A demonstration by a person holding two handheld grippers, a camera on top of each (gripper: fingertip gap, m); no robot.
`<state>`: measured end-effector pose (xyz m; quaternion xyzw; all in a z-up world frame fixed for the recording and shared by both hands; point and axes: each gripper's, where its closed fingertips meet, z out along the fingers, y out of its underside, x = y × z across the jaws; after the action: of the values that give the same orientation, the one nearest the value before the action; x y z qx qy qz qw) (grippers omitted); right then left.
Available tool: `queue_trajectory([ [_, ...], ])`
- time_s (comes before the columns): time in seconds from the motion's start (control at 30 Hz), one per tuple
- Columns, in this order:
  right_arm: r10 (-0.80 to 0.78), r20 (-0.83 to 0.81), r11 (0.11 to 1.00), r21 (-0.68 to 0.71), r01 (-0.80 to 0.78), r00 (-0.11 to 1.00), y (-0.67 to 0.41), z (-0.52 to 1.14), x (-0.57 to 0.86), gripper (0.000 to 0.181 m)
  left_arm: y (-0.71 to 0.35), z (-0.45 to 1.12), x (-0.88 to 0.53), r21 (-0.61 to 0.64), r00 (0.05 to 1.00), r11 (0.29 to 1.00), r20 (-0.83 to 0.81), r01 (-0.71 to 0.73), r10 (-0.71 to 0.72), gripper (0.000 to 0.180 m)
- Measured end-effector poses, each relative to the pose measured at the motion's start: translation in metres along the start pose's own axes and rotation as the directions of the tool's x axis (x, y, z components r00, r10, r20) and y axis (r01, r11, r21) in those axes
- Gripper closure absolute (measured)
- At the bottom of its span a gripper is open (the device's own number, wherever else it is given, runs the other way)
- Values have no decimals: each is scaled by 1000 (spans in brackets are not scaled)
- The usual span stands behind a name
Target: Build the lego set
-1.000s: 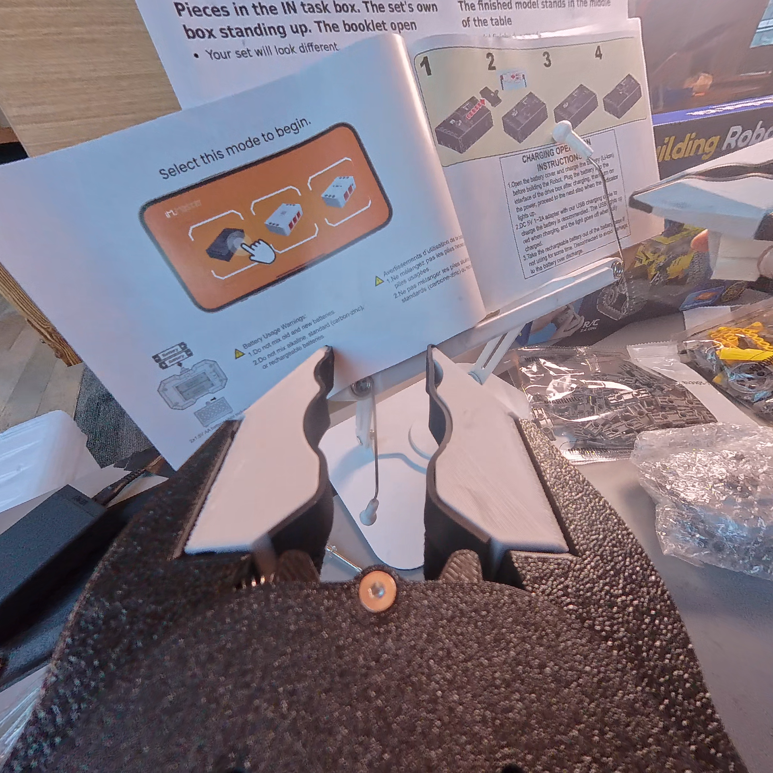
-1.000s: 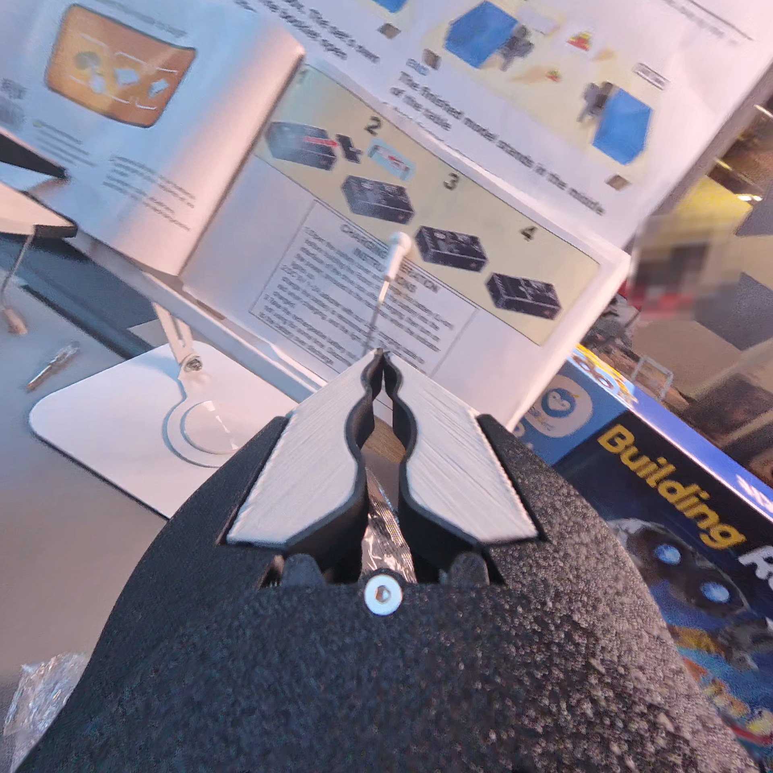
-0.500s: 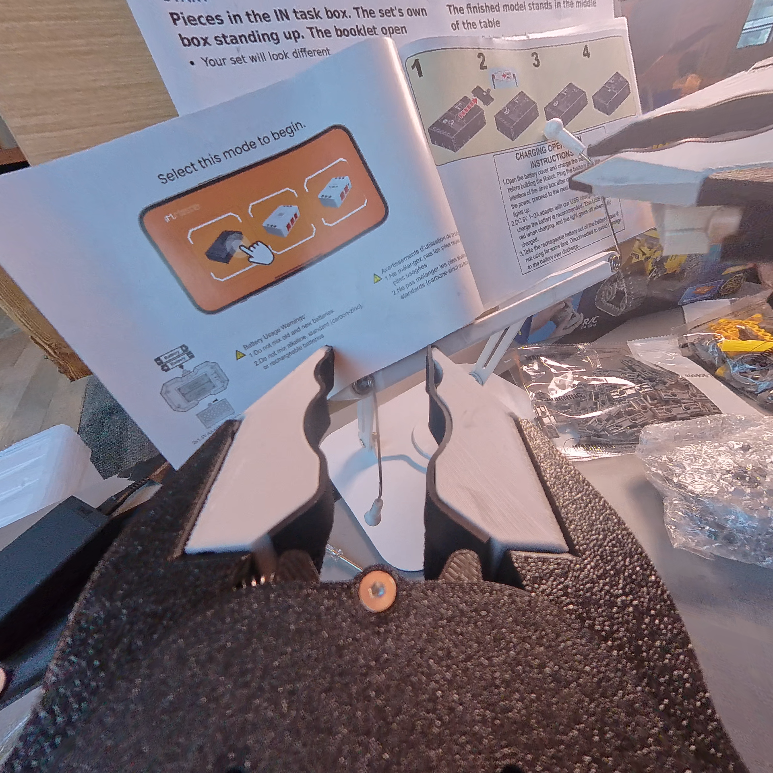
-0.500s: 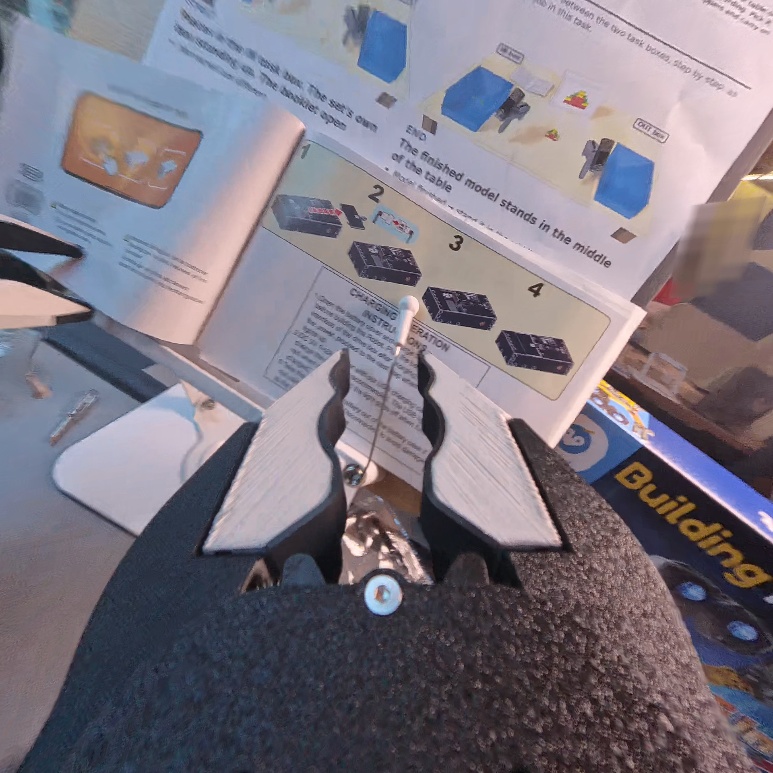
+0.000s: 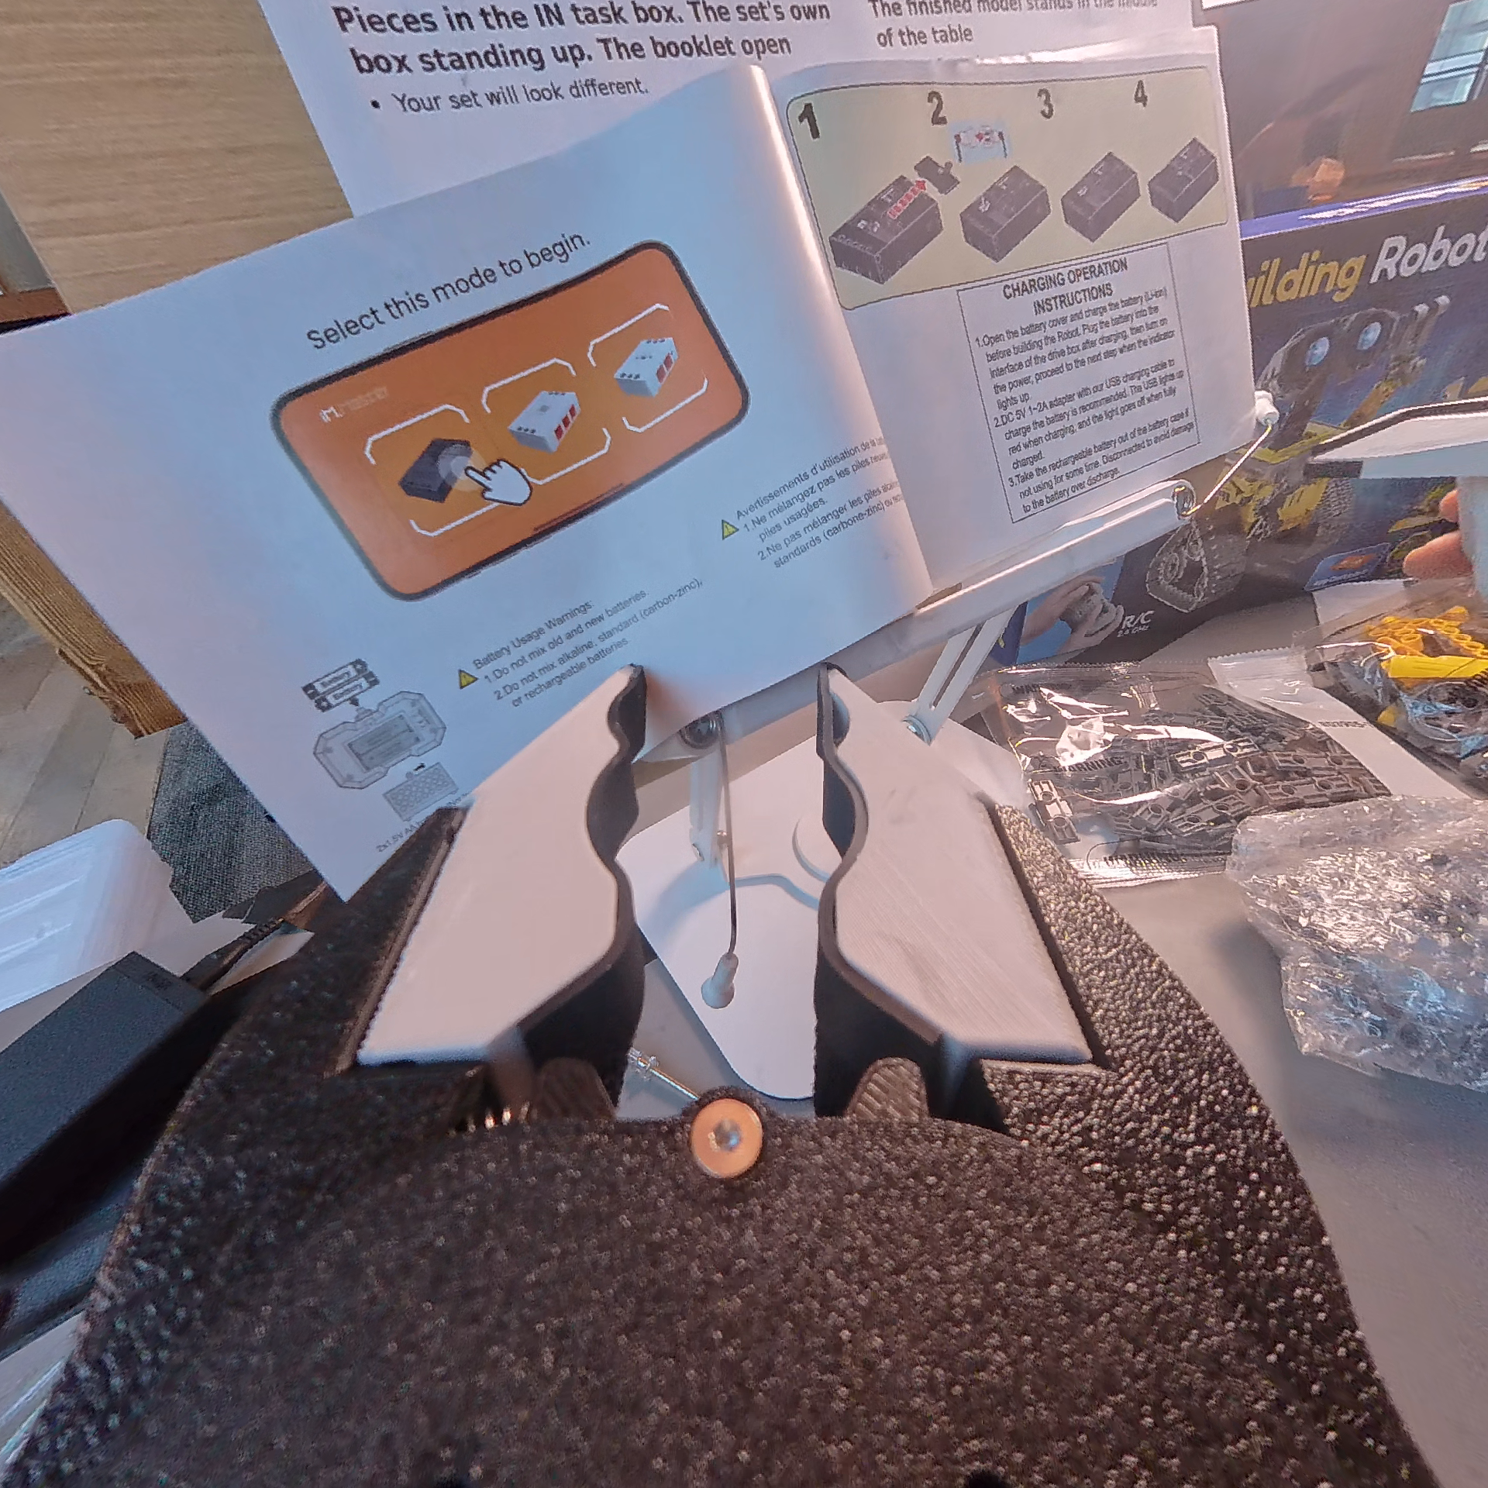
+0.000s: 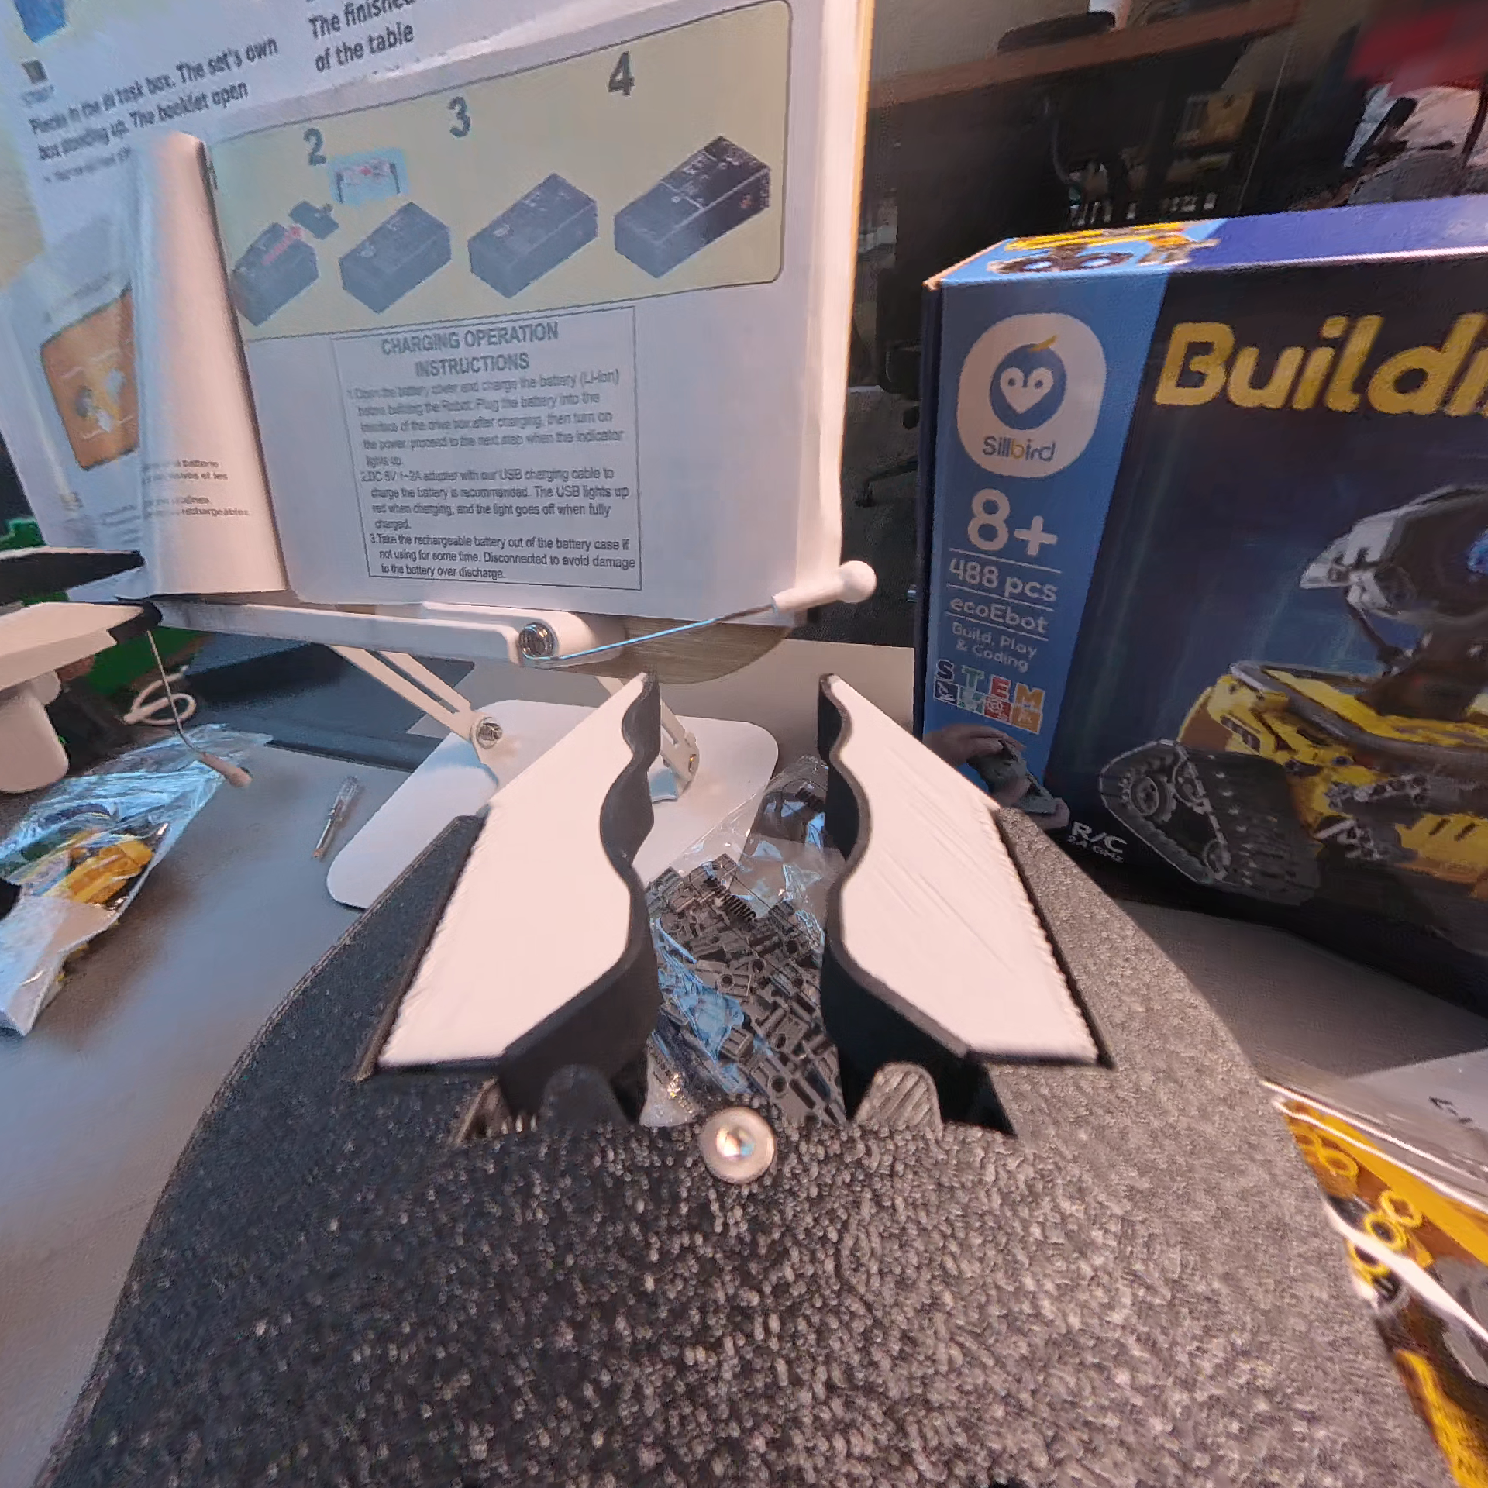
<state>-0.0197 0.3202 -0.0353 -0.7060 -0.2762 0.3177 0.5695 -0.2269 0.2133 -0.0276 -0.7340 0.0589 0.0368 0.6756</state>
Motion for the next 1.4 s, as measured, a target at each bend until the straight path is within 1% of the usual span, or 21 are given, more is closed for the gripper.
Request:
queue_trajectory([
  [0.03,13,-13,1000,14,-13,1000,-1,-4,4,141,0,0,0,0,1000,1000,-1,0,0,137],
  [0.07,-4,-38,999,41,6,999,-6,-8,7,141,0,0,0,2,1000,1000,-1,-1,1,138],
  [0.13,-113,-89,989,86,121,990,-18,-14,5,140,0,0,0,6,1000,1000,-2,-3,3,138],
  [0.23,-237,-57,963,118,242,970,-34,-10,-22,135,0,0,-1,15,1000,1000,-3,-13,13,138],
  [0.3,-288,-27,948,129,290,957,-41,-1,-39,138,0,-1,-2,17,1000,1000,4,-23,23,138],
  [0.37,-287,-26,954,81,288,958,-35,12,-42,145,0,-2,-3,13,1000,999,6,-30,30,138],
  [0.43,-226,-46,974,0,226,973,-17,24,-32,150,1,-2,-4,12,1000,1000,4,-28,28,137],
  [0.47,-188,-54,982,-9,188,981,-10,25,-27,154,1,-3,-4,12,1000,1000,1,-25,25,137],
  [0.5,-169,-60,985,20,170,984,-10,23,-26,158,1,-3,-5,13,1000,1000,-3,-22,22,137],
  [0.53,-168,-71,986,12,169,983,-6,21,-23,158,1,-2,-5,14,1000,1000,-6,-18,18,137],
  [0.57,-170,-84,985,3,171,982,-2,19,-20,156,2,-2,-5,16,1000,1000,-8,-14,14,137],
  [0.67,-167,-90,984,45,172,982,-5,12,-18,150,3,-1,-4,21,1000,1000,-14,-4,5,136],
  [0.73,-212,-118,970,95,223,970,-20,6,-19,150,3,-1,-4,22,1000,1000,-12,-9,10,136],
  [0.8,-250,-127,957,118,265,960,-33,6,-25,145,3,-1,-4,21,1000,1000,-10,-14,14,136],
  [0.9,-288,-114,949,94,299,951,-40,18,-33,129,3,-2,-5,20,1000,1000,-5,-18,18,136],
  [1.0,-315,-153,941,76,329,937,-42,32,-33,109,4,-3,-7,16,1000,1000,1,-19,19,136],
  [1.07,-341,-198,931,65,360,919,-42,40,-30,104,5,-4,-9,15,1000,1000,5,-16,16,136],
  [1.23,-327,-247,929,96,359,912,-41,47,-31,107,9,-3,-13,10,1000,1000,8,-2,2,135],
  [1.4,-357,-237,914,112,390,904,-38,46,-38,125,9,-3,-12,10,1000,1000,7,-5,5,134],
])
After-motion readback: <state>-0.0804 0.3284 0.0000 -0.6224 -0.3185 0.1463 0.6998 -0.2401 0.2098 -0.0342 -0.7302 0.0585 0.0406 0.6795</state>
